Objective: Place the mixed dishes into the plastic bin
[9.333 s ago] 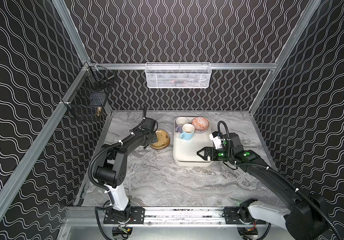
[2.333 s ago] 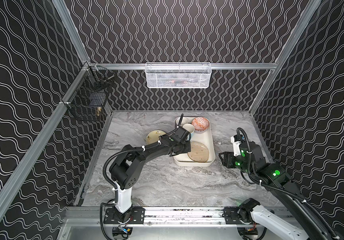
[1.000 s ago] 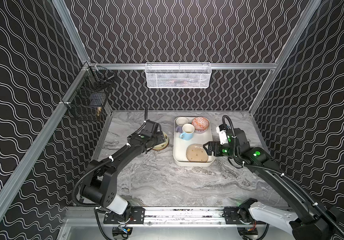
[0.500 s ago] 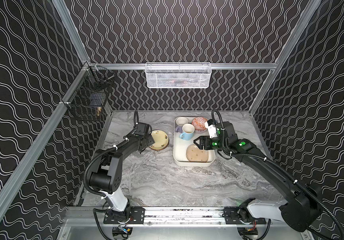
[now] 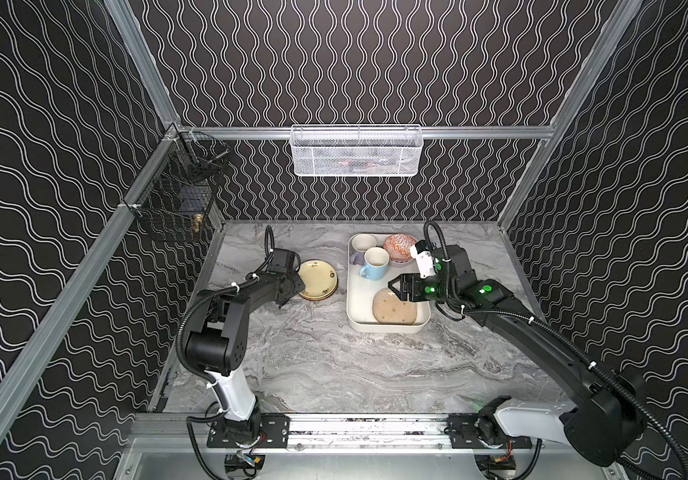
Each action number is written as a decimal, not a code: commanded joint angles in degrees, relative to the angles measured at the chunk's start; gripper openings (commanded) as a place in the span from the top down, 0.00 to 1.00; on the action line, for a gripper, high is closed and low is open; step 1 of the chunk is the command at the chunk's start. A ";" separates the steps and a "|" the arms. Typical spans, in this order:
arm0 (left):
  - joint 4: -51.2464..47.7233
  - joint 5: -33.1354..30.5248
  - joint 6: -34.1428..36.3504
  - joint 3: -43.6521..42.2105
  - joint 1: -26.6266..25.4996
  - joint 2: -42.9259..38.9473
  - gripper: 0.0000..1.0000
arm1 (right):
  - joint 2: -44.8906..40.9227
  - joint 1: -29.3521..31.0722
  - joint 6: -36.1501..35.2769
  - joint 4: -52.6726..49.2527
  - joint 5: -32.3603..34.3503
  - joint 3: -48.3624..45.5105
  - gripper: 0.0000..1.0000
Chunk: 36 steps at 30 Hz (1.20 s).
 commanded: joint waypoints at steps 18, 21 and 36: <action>0.42 0.67 -0.63 0.37 0.13 1.84 0.91 | 8.08 2.02 -0.82 3.16 -4.17 4.33 0.25; 0.37 1.20 -0.57 -0.84 0.12 1.46 0.98 | 7.79 2.00 -0.97 3.16 -3.94 3.97 0.24; -1.67 0.66 -0.09 -5.55 0.05 -4.37 0.99 | 6.05 2.01 -1.27 3.26 -3.50 2.19 0.24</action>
